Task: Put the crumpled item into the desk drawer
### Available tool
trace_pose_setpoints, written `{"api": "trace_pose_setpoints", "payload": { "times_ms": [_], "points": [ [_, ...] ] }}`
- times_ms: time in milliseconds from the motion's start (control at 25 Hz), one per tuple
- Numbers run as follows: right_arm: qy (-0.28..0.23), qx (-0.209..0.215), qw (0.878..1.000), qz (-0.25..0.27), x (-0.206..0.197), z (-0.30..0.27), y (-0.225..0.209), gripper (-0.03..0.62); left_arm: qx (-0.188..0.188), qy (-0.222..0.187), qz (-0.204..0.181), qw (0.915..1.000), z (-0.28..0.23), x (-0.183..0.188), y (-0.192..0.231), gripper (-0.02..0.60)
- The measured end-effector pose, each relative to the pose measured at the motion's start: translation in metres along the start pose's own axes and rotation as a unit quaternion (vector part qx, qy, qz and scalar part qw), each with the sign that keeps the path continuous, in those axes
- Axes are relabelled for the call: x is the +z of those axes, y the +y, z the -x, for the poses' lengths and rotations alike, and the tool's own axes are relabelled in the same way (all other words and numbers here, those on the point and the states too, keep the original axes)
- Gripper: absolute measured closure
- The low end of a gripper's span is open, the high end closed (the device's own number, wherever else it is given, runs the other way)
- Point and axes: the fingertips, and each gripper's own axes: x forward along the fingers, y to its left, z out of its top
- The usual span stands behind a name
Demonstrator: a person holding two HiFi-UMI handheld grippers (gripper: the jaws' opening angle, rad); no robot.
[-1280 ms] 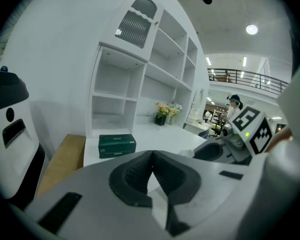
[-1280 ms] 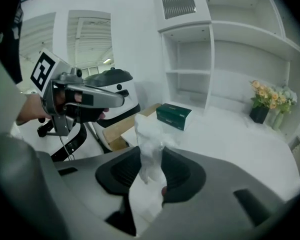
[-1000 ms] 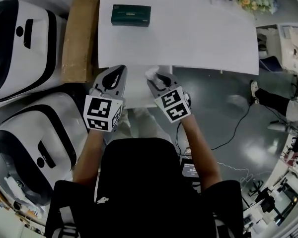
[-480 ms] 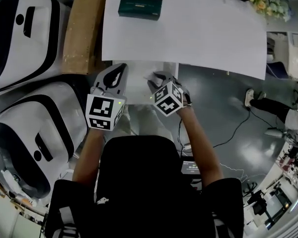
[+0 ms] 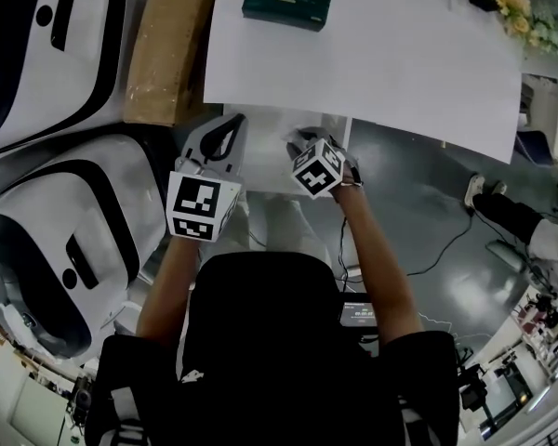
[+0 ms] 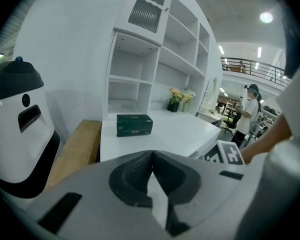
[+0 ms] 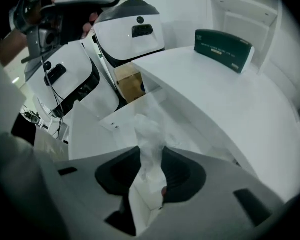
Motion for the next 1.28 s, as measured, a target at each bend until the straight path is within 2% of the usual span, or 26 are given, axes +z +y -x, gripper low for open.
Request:
{"api": "trace_pose_setpoints", "payload": {
  "times_ms": [520, 1280],
  "points": [
    [0.053, 0.008, 0.998, -0.013, -0.027, -0.063, -0.008, 0.471, 0.016, 0.032, 0.010, 0.9993, -0.002, -0.033, 0.018, 0.575],
    [0.091, 0.003, 0.996, -0.010, -0.040, -0.094, -0.008, 0.453, 0.014, 0.051, 0.013, 0.9985, -0.011, -0.050, 0.034, 0.575]
  ]
}}
